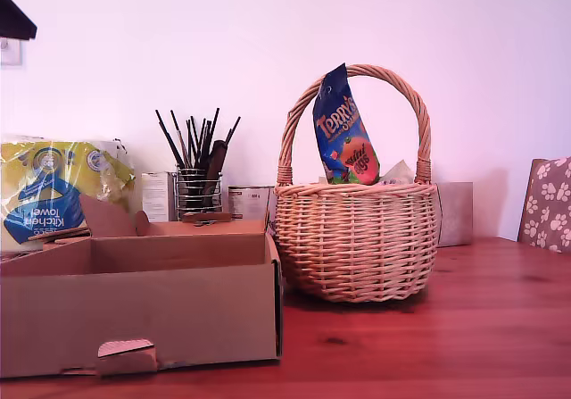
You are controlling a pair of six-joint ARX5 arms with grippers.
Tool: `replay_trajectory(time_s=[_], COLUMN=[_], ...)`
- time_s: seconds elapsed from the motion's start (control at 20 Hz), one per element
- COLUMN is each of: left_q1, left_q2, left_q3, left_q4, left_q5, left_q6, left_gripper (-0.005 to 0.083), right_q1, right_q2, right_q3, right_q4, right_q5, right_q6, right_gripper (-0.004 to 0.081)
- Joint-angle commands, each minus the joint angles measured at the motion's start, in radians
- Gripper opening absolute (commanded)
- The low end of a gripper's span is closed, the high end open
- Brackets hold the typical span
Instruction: Move the bags of Easter eggs from the cardboard box on the left into the woven basket on the right side.
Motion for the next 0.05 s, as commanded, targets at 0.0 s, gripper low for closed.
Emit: replay_trajectory(time_s=[0.0], left_q1=[0.000], left_q2=[0.009], left_q3=[-0.021], left_q4=[-0.013], left_q5=[0.003], left_q6=[-0.008], left_gripper=[0.0009], right_q1=[-0.002], right_q2=[0.000], right_q3=[-0.018], right_q4=[-0.021], right_q5=[0.000], right_q6=[0.002], right_gripper=[-0.0012])
